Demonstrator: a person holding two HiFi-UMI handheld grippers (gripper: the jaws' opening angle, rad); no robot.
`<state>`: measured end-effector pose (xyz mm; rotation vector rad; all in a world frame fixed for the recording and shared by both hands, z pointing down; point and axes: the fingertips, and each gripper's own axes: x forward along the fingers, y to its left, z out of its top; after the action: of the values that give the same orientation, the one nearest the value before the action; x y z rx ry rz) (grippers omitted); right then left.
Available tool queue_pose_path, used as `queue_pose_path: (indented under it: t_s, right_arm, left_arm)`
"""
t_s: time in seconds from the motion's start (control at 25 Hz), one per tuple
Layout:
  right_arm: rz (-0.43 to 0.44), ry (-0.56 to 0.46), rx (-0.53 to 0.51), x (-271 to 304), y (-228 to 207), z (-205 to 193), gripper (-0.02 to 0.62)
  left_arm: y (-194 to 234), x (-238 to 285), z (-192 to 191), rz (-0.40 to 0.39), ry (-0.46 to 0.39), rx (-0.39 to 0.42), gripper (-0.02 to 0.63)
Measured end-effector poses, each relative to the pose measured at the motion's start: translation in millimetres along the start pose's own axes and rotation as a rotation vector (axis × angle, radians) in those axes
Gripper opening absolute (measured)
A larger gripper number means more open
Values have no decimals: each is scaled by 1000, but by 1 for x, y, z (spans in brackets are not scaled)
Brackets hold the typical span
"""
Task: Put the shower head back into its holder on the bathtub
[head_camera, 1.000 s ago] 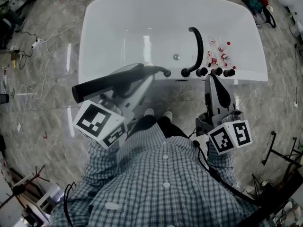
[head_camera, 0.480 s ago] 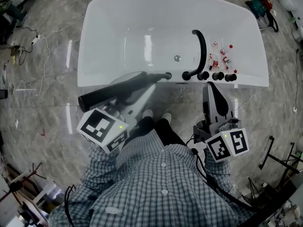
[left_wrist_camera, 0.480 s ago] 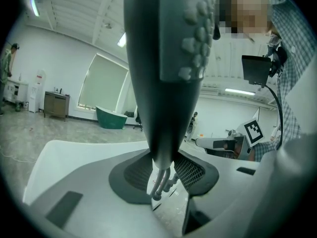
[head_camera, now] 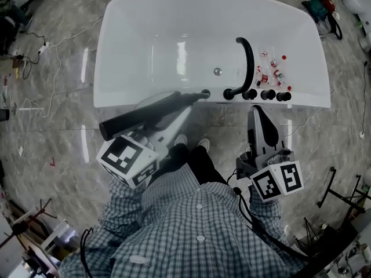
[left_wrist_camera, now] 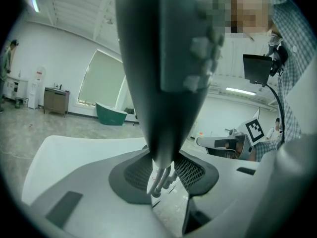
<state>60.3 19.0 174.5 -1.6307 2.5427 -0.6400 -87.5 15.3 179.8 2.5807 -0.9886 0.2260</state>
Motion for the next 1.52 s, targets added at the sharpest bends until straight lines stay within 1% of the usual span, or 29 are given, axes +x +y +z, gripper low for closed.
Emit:
queue_pose_path:
  t_s: [0.4,0.52,0.64,0.8,1.04,1.2,1.32,1.44,1.52]
  right_arm:
    - [1,17,4,0,-13,-14,12]
    - [-6,28,4,0,-17,-21,12]
    - [-11,39,2,-2,-18,-26,12]
    - [-15,51,0,-1,-22,-32,11]
    - [-24,62,19,0,-29,-41,11]
    - [-25,65,20,2,-32,-43,11]
    - [-26,73,26,3,-36,-47,11]
    - [-27,76,31,6,-40,-50,11]
    - [-28,78,35,10,-42,-52,11]
  left_arm:
    - [2,17,-24,-16,28,-31,140]
    - [6,20,-29,-7,43,-26,140]
    - [8,21,-36,0,53,-44,140]
    - [10,27,-37,1,70,-27,140]
    - [15,34,-62,-3,79,-77,140]
    - [18,39,-67,-2,105,-69,140]
    - [18,45,-72,-5,109,-83,140]
    - [21,52,-70,-3,118,-60,140]
    - [22,55,-75,-10,125,-76,140]
